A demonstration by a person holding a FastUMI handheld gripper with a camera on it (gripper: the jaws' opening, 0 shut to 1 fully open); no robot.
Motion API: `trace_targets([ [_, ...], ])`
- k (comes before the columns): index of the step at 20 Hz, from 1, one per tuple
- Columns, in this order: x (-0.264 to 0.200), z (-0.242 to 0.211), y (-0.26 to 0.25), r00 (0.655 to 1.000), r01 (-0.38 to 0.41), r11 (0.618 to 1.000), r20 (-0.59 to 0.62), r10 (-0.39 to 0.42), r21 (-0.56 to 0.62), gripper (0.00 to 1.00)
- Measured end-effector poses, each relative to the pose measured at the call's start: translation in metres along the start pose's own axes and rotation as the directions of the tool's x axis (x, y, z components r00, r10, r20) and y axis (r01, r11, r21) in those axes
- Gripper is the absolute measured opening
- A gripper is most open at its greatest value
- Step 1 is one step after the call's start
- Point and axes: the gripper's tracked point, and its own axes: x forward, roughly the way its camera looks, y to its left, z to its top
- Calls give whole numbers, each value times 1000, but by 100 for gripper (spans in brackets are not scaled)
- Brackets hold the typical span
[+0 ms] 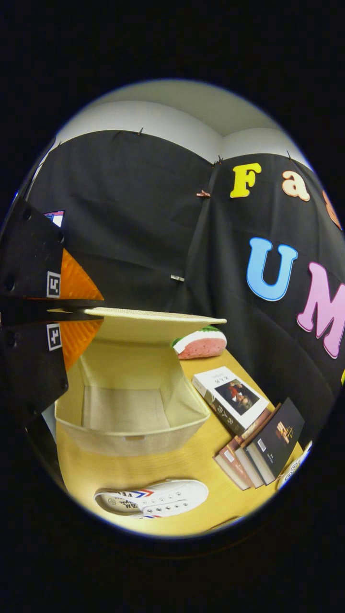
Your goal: Open the storage box then place both shoes into the box .Put the left shoe in first, then the right shoe, with the right side of both shoes facing outward in a uniform manner.
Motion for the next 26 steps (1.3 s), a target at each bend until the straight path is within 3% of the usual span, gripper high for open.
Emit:
trace_targets([
  [9,87,-38,66,996,-74,990,-51,68,-121,5],
  [20,160,-67,72,996,-60,986,-69,50,-158,8],
  [21,161,-65,67,997,-39,984,-70,27,-172,14],
  [25,147,-38,49,999,52,966,7,-52,-254,97],
  [26,137,-29,45,997,77,959,32,-71,-271,97],
])
